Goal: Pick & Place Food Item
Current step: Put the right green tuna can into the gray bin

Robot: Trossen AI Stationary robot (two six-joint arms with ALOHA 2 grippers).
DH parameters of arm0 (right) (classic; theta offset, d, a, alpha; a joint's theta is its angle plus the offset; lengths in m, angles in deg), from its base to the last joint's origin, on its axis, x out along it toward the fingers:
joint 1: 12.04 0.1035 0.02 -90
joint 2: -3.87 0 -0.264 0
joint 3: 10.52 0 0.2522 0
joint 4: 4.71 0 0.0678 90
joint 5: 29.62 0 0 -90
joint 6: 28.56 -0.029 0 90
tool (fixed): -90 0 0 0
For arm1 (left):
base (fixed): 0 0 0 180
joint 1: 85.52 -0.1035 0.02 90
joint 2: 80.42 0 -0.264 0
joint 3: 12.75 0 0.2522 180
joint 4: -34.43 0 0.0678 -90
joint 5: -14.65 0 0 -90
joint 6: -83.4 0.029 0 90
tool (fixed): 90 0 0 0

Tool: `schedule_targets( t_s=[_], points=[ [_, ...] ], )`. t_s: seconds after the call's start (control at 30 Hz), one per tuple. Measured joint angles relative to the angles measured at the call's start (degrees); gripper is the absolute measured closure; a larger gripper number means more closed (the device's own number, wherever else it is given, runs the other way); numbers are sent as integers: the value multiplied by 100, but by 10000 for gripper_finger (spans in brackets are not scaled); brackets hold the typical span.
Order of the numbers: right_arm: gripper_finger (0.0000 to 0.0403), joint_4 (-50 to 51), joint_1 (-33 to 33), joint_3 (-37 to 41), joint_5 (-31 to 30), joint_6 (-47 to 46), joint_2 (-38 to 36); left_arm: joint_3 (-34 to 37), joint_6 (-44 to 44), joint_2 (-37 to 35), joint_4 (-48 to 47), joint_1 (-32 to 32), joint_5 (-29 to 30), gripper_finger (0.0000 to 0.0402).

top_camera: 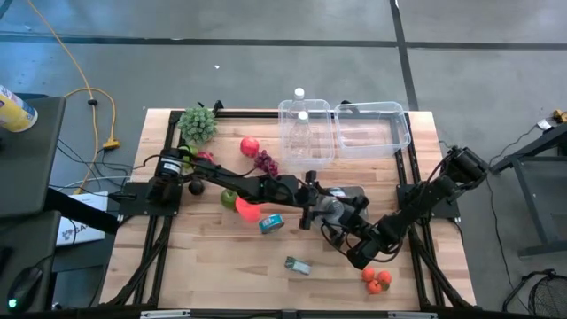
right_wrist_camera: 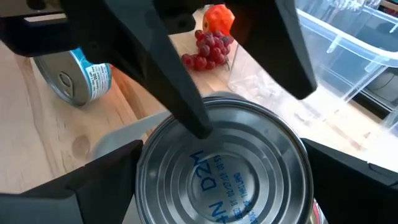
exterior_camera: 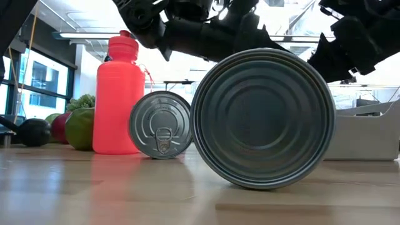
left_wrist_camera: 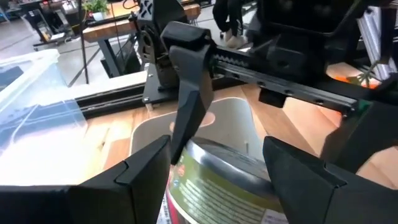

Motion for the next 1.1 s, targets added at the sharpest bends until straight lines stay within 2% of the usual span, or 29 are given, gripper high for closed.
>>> schedule_targets(
  t_s=[0.17, 0.63, 0.87, 1.1],
  points=[
    [4, -219, 113, 11, 25, 346, 0, 0, 74, -7, -267, -24, 83, 156],
    [4, -284, 332, 4, -179, 374, 0, 2, 8, -4, -353, -70, 287, 156],
    [4, -21, 92, -2, -33, 237, 0, 11, -156, 0, -391, -76, 294, 156],
    [4, -44, -132, -2, -23, 515, 0, 11, -174, 0, -406, -52, 152, 156]
  ],
)
